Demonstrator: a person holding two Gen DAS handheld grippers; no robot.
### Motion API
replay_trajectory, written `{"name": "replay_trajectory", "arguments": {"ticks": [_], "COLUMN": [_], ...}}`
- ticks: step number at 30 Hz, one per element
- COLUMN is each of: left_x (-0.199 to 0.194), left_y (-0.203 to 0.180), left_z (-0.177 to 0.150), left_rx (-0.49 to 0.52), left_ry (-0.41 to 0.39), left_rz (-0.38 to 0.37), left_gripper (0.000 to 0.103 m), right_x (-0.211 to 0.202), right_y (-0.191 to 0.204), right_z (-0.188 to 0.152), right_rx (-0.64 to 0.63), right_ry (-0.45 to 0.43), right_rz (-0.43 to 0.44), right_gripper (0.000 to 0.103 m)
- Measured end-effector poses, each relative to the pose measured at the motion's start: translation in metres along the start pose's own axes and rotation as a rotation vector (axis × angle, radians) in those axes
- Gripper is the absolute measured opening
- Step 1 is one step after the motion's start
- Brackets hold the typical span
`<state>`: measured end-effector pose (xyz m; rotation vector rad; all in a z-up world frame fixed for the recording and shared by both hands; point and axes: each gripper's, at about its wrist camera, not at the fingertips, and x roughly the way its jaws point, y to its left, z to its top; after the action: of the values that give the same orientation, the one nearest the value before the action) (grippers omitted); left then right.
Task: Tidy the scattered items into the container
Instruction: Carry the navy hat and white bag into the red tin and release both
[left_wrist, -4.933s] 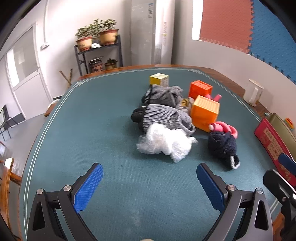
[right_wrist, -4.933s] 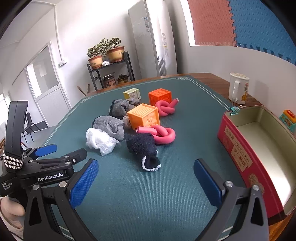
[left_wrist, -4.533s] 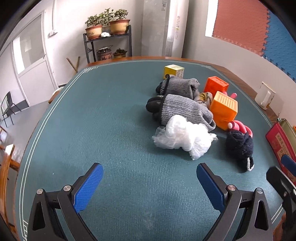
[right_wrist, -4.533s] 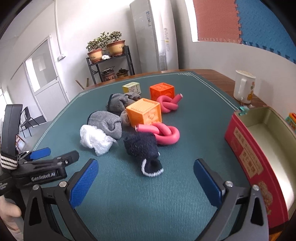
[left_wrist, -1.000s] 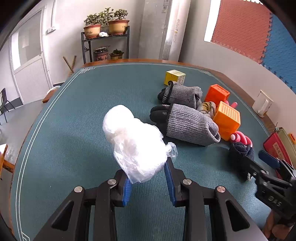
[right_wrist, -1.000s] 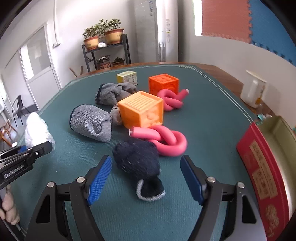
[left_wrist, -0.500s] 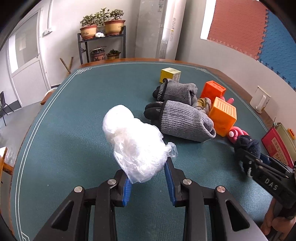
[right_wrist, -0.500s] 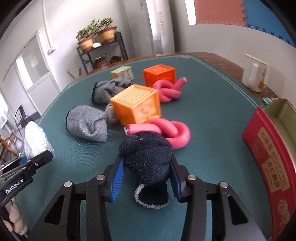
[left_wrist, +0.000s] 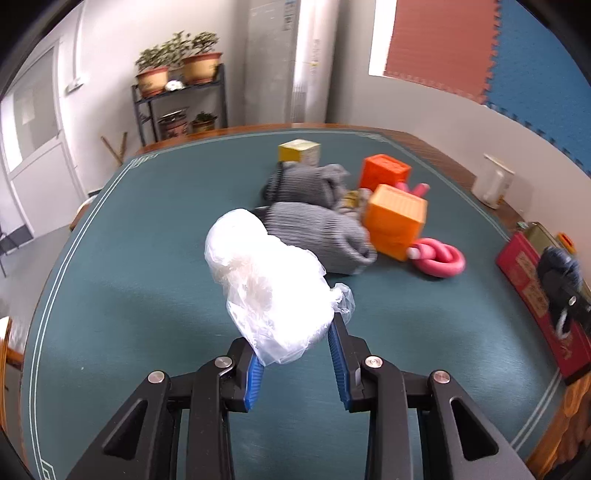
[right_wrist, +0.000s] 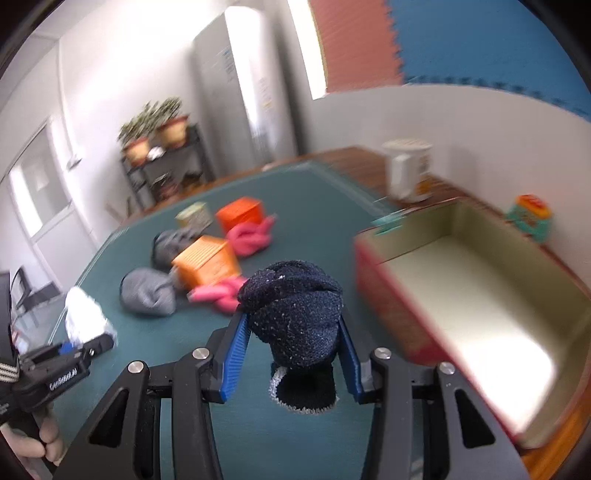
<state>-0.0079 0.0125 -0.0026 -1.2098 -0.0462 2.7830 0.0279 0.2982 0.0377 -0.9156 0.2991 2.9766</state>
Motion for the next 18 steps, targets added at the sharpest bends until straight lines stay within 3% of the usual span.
{"name": "replay_trajectory", "arguments": {"ticks": [10,13,18], "left_x": [-0.012,-0.014,-0.018], "left_y": [-0.059,-0.078,-0.107], "left_z": [0.004,0.005,0.008], "left_rx": [0.084,0.114,0.162], "left_ry": [-0.013,-0.015,-0.024], "left_rz": [-0.051,-0.061,-0.074], "left_gripper": [0.034,0.034,0.034], "right_x": [-0.039,-0.041,-0.045], "right_y": [-0.094,-0.114,-0.135], "right_z": [0.006,0.004,-0.001], "right_rx": [0.144,0.190,0.228], "right_ry": [-0.079,-0.087,-0.104], "right_rz": [-0.172,-0.193,-0.190], "right_gripper": [0.052,0.060,0.062]}}
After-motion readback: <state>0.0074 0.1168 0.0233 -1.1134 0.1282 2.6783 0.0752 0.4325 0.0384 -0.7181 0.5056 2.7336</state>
